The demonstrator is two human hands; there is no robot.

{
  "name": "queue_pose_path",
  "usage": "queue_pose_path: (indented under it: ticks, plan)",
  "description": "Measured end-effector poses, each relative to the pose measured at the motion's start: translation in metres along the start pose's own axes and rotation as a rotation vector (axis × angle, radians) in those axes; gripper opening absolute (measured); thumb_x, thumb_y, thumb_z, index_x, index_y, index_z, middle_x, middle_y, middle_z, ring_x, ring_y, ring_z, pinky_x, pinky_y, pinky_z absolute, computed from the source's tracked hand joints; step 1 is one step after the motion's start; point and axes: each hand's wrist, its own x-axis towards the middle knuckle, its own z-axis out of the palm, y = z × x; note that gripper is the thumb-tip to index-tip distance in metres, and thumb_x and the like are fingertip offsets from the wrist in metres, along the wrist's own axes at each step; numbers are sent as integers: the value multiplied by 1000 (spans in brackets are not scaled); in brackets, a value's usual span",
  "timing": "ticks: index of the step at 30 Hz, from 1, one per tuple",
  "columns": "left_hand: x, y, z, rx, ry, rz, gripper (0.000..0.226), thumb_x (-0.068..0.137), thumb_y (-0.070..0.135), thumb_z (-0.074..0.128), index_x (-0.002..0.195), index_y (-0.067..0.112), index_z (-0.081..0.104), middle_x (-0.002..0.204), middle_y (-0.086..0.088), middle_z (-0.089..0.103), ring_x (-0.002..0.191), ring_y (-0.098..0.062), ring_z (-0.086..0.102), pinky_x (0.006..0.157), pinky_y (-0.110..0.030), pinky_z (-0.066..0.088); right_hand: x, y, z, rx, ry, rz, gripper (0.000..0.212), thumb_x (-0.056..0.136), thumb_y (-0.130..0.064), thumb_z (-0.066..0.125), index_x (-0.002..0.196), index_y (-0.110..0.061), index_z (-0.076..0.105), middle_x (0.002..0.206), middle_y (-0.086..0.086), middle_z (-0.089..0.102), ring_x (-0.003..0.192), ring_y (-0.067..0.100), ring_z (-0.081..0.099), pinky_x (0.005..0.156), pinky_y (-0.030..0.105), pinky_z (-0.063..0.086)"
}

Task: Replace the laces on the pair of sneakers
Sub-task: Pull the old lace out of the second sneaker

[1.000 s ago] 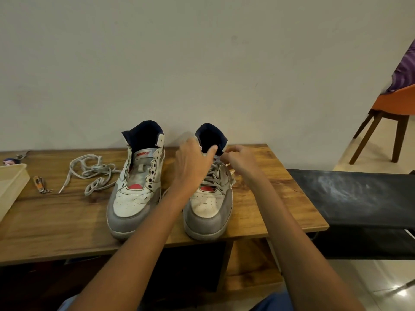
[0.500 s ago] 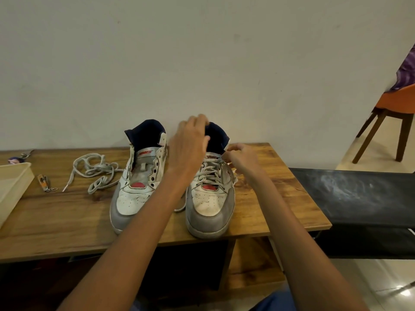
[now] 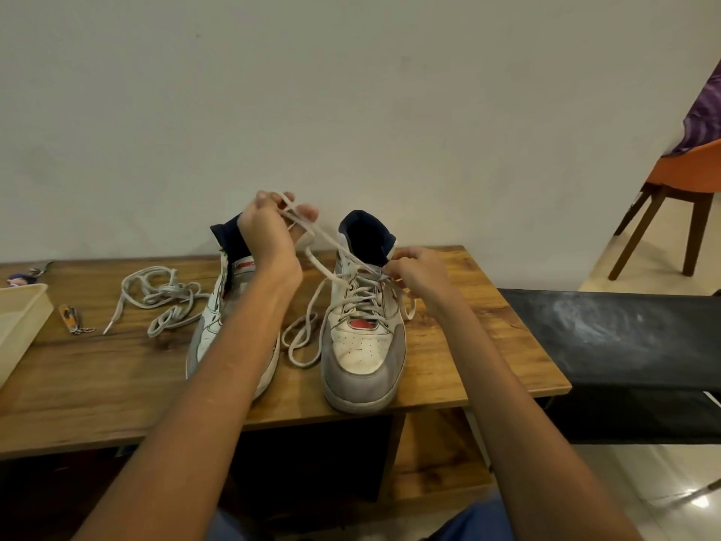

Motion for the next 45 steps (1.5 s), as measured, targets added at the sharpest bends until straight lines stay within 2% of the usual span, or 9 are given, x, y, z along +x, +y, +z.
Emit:
queue_pose_path:
  ticks: [6,11,16,21,25,27,30,40,45]
  plan:
    - [-4,-34,-17,1279,-567,505,33,88,34,60,116,23,47,83,6,58,73,-10,57,64,-27,51,1,1,4,-9,26,-3,13,79,-13,64,90,-19,60,87,-2,62,91,19,60,72,33,47]
    - [-16,-49,-9,1599,-730,675,30,86,36,62,110,18,66,115,-1,51,102,-13,50,77,-25,44,2,2,6,-32,35,-2,13,77,-14,64,90,-17,63,88,1,65,92,22,63,80,41,53]
    - [-21,-53,-8,1247,-577,581,20,96,15,48,100,7,65,113,-3,56,104,-12,51,74,-20,43,-1,0,4,-24,27,10,11,79,-15,64,77,-24,58,89,1,66,90,21,62,77,40,51]
    - [-16,-18,5,30,-310,-154,26,103,18,29,88,11,49,76,-2,62,60,-10,64,74,-33,53,-4,-2,2,5,18,10,20,80,-12,62,72,-28,53,84,0,65,84,19,60,66,31,43]
    - [-15,-28,-8,791,-476,276,18,100,32,38,103,16,46,67,3,51,47,-6,45,47,-20,39,-5,-2,3,-1,22,2,21,79,-12,62,71,-29,52,81,-3,63,86,19,61,69,32,45]
    - [-16,-42,-13,1291,-672,646,34,93,39,51,120,20,48,86,0,57,68,-11,54,60,-23,45,-5,-2,3,0,25,-1,20,80,-13,61,72,-29,53,81,-3,63,85,19,61,68,32,45]
    - [-21,-51,-10,1629,-771,704,36,91,37,56,121,19,59,115,-2,50,100,-14,52,72,-24,39,-5,-2,4,-6,30,-2,20,80,-12,61,72,-28,53,79,-3,62,84,18,61,68,33,45]
    - [-23,-59,-15,918,-495,613,16,90,4,55,88,2,71,97,-8,69,77,-10,62,71,-19,51,-5,-4,-1,19,-10,25,11,79,-12,63,76,-22,61,84,-1,64,75,13,55,57,25,40]
    - [-36,-37,1,309,-248,-80,25,98,17,45,87,3,62,89,-6,67,39,-11,50,33,-16,36,-2,-2,2,6,60,0,6,74,-10,64,72,-15,67,76,1,65,69,14,52,62,33,44]
